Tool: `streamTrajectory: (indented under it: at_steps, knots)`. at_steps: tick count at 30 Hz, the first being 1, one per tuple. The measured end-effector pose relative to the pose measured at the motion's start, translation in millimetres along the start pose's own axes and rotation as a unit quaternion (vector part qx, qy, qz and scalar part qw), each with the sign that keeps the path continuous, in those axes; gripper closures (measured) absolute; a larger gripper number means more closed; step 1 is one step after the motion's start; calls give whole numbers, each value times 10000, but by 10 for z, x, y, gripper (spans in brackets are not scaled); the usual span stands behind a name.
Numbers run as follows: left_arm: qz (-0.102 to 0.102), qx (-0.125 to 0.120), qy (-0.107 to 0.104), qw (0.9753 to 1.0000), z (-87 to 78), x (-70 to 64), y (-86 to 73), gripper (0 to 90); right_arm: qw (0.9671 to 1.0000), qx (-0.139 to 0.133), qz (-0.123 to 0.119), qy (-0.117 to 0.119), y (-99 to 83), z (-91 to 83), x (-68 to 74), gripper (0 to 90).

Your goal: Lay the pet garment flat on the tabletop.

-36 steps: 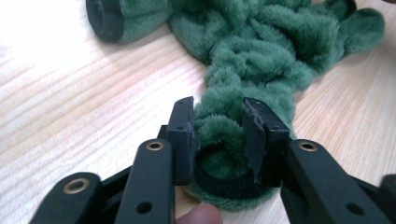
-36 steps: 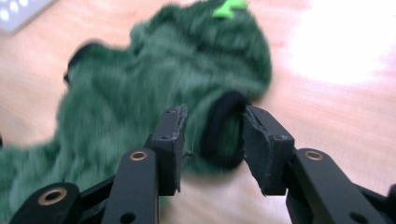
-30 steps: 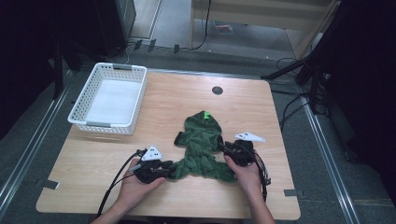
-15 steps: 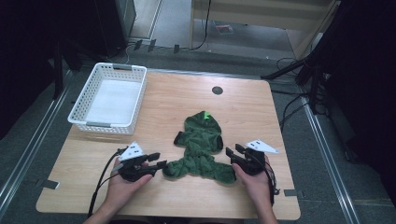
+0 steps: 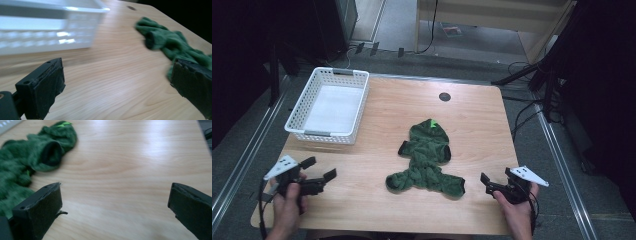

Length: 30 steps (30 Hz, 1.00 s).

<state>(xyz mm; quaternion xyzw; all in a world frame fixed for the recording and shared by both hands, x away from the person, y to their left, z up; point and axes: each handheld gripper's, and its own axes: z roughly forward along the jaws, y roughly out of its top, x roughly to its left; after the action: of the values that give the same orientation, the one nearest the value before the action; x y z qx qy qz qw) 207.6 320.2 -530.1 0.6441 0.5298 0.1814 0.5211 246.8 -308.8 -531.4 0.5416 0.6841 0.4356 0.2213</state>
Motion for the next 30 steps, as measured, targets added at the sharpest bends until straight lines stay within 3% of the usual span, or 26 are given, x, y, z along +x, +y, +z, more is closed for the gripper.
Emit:
streamTrajectory:
  at_steps: [6, 11, 15, 20, 22, 30]
  knots:
    - [-6, -81, 565, 9984, -289, 423, -56, 0, 9993, 85, 133, -325, -155, -151, -202, 0]
    - [136, -111, 1054, 9943, -416, 631, -74, 0, 9989, -21, 245, -393, -229, -273, -319, 0]
    - [-5, -94, 1085, 9941, -408, 710, -105, 0, 9991, -18, 159, -393, -263, -303, -323, 0]
    - [141, 8, 1163, 9931, -329, 671, -124, 0, 9990, -34, -57, -439, -275, -259, -275, 0]
    - [128, 2, 1234, 9923, -319, 668, -129, 0, 9991, -42, -36, -416, -278, -263, -280, 0]
    - [38, 11, 1172, 9931, -322, 695, -133, 0, 9990, -49, 102, -430, -277, -256, -303, 0]
